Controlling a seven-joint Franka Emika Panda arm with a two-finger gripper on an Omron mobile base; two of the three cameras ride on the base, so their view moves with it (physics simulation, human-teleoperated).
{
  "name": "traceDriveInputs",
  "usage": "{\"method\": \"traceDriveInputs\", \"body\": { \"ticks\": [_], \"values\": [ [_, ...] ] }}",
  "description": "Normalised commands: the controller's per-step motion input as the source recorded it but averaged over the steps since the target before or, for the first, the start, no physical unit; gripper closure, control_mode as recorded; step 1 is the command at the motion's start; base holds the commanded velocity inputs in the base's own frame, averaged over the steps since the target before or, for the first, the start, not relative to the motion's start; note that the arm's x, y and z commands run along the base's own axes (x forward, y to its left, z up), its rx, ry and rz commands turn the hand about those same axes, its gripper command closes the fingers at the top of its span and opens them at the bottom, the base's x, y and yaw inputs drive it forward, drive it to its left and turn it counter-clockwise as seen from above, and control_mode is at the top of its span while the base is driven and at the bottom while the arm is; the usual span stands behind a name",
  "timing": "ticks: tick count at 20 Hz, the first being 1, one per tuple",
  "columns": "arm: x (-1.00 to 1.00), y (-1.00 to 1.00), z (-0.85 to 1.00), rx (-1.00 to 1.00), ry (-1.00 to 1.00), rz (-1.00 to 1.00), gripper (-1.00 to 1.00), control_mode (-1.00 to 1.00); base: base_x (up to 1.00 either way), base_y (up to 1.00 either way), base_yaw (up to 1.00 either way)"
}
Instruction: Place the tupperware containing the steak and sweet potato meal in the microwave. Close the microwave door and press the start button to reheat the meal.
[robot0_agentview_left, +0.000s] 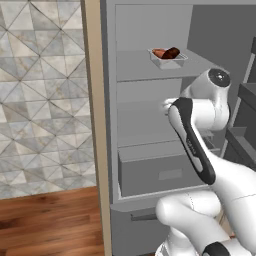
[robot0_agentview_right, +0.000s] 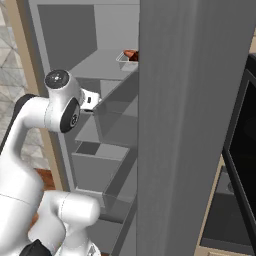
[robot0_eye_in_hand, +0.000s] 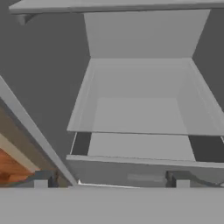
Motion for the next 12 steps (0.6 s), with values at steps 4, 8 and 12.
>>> {"method": "traceDriveInputs", "body": {
  "ticks": [4,8,12],
  "values": [
    [0.0,-0.13,0.33,0.03,-0.27,-0.17,-1.0,-1.0,0.0,0.0,0.0],
    [0.0,-0.03,0.67,0.07,-0.25,-0.17,-1.0,-1.0,0.0,0.0,0.0],
    [0.0,-0.09,0.78,0.13,-0.19,-0.15,-1.0,-1.0,0.0,0.0,0.0]
  ]
}}
